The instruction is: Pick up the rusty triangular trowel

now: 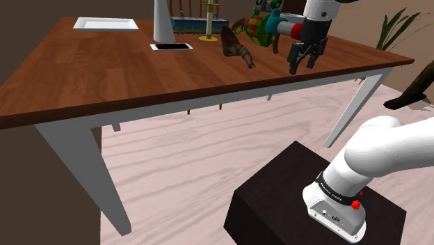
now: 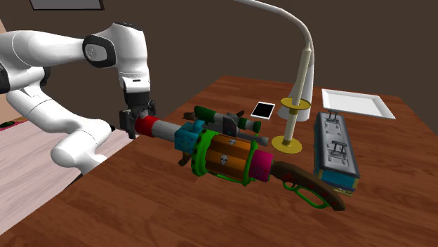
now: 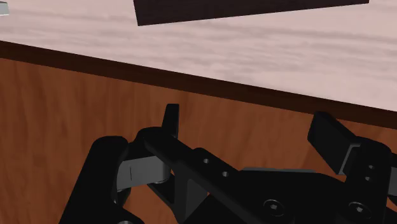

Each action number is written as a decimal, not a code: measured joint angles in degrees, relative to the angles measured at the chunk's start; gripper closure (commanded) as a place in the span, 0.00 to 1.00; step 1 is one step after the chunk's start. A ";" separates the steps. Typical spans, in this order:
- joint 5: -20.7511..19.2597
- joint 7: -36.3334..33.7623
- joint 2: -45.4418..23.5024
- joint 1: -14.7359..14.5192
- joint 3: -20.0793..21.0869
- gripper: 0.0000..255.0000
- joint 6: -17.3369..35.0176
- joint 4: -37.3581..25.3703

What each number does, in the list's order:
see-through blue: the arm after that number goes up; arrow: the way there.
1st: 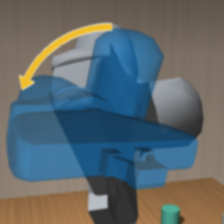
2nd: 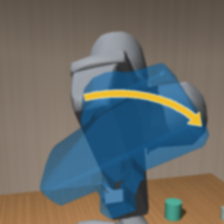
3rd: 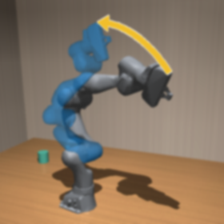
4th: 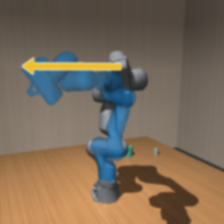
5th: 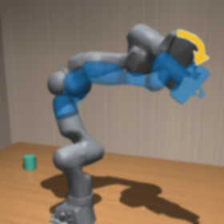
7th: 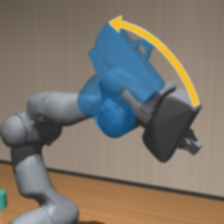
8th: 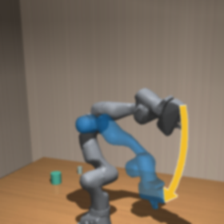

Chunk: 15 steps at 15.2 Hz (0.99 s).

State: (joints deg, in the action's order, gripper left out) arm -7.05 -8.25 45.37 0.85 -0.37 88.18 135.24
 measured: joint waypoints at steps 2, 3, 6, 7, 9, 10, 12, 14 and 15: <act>0.35 -0.45 -0.93 -0.03 0.23 0.00 -0.10 -0.90; 0.98 -1.30 -2.33 -0.13 0.73 0.00 -0.29 -2.27; 2.92 -4.07 -9.14 -0.26 2.08 0.00 -0.86 -8.93; 3.46 -4.92 -11.17 -0.25 2.42 0.00 -1.18 -11.06; 4.68 -7.07 -15.56 -0.36 3.41 0.00 -1.63 -15.43; 5.20 -8.02 -17.91 -0.36 3.78 0.00 -1.95 -17.90; 6.01 -9.67 -22.60 -0.30 4.30 0.00 -3.04 -23.29; 6.90 -11.74 -27.30 -0.43 5.06 0.00 -4.43 -29.04; 7.15 -12.35 -29.89 -0.33 5.13 0.00 -5.44 -32.49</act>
State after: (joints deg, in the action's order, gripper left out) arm 0.10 -20.60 15.48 0.52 4.76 82.74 102.75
